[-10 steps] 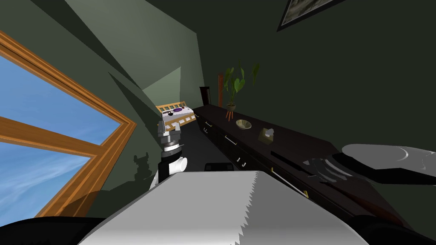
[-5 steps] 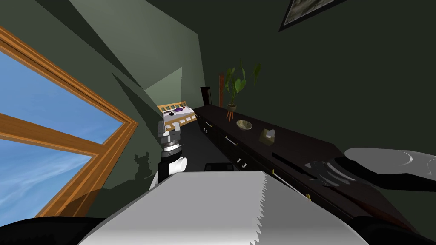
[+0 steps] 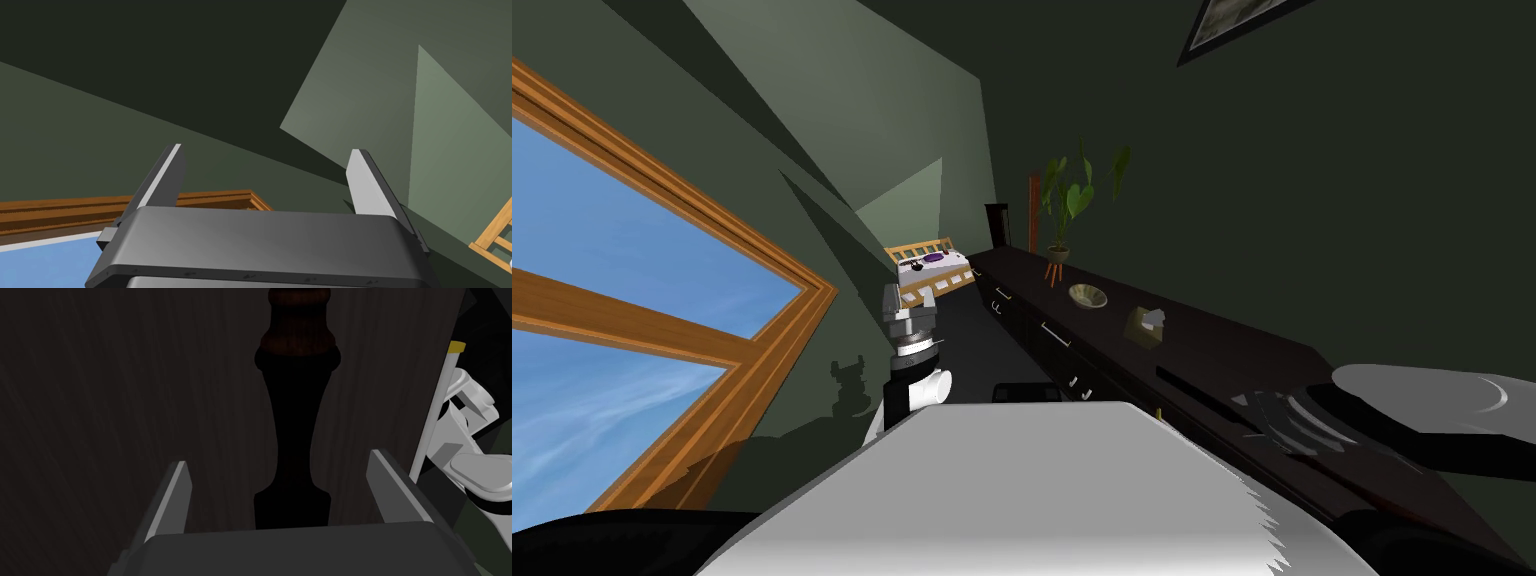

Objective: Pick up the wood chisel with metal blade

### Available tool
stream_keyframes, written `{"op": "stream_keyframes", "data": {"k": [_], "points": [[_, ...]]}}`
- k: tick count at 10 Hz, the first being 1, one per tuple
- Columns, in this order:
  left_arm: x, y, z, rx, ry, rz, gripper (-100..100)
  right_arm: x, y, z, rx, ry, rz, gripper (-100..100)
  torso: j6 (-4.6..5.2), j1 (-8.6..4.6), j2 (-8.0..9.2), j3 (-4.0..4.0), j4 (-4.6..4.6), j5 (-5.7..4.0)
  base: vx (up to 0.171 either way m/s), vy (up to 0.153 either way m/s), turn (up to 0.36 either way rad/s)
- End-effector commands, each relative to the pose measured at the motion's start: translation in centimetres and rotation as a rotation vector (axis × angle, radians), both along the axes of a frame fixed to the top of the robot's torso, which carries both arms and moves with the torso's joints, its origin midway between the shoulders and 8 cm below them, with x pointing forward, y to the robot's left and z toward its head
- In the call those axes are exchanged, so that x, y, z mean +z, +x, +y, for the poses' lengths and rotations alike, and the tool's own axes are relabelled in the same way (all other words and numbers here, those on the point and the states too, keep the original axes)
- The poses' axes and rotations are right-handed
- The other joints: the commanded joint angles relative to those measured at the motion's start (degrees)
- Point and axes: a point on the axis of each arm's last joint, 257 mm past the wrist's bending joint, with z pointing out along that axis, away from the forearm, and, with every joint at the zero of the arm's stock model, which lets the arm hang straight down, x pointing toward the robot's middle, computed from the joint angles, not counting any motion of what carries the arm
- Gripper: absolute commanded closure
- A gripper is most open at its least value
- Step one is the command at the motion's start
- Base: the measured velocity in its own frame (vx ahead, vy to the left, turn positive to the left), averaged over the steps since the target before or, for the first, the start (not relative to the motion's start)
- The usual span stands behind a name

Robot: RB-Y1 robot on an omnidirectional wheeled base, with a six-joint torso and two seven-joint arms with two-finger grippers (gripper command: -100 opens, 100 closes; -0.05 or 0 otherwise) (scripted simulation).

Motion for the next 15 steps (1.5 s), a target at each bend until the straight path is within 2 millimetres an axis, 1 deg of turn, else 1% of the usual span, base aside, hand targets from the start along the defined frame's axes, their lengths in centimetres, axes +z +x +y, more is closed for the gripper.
{"op": "stream_keyframes", "data": {"k": [1, 5, 6, 7, 9, 10, 11, 12, 14, 15], "points": [[0.0, 0.0, 0.0, 0.000, 0.000, 0.000, 0, 0.0, 0.0, 0.0, 0.000, 0.000, 0.000, 100, 0.00, 0.00, 0.00, 0.00, 0.00, 0.00, 0.000, 0.000, 0.000], [0.0, 0.0, 0.0, 0.000, 0.000, 0.000, 0, 0.0, 0.0, 0.0, -0.001, 0.000, 0.000, 100, -0.01, 0.01, 0.04, 0.02, 0.01, 0.00, 0.000, 0.000, 0.000], [0.0, 0.0, 0.0, 0.000, 0.000, 0.000, 0, 0.0, 0.0, 0.0, 0.000, 0.000, 0.000, 0, -0.01, 0.01, 0.04, 0.02, 0.01, 0.01, 0.000, 0.000, 0.000], [0.0, 0.0, 0.0, 0.000, 0.000, 0.000, 0, 0.6, 1.1, -0.2, 0.009, 0.000, 0.002, 100, -0.01, 0.02, 0.04, 0.03, 0.01, 0.01, -0.033, 0.011, -0.086], [0.0, 0.0, 0.0, 0.000, 0.000, 0.000, 0, 0.6, 1.1, -0.2, 0.009, 0.000, 0.002, 100, 0.01, 0.09, 0.17, 0.10, 0.04, 0.03, -0.029, 0.016, -0.015], [0.0, 0.0, 0.0, 0.000, 0.000, 0.000, 0, 1.2, 2.0, -0.3, 0.015, 0.000, 0.001, 100, 0.00, 0.09, 0.15, 0.09, 0.04, 0.04, -0.025, 0.013, -0.039], [0.0, 0.0, 0.0, 0.000, 0.000, 0.000, 0, 1.2, 2.0, -0.3, 0.015, 0.000, 0.001, 100, 0.01, 0.10, 0.16, 0.10, 0.05, 0.07, -0.020, 0.010, -0.024], [0.0, 0.0, 0.0, 0.000, 0.000, 0.000, 0, 2.0, 3.3, -0.5, 0.024, 0.000, 0.000, 100, 0.00, 0.10, 0.14, 0.08, 0.03, 0.05, -0.035, 0.021, -0.058], [0.0, 0.0, 0.0, 0.000, 0.000, 0.000, 0, 2.0, 2.9, -0.9, 0.047, -0.013, 0.015, 100, 0.01, 0.15, 0.19, 0.11, 0.04, 0.08, -0.025, 0.013, -0.023], [0.0, 0.0, 0.0, 0.000, 0.000, 0.000, 0, 2.0, 3.2, -0.6, 0.028, -0.002, 0.002, 100, -0.01, 0.12, 0.14, 0.09, 0.03, 0.07, 0.000, 0.000, 0.000]]}}
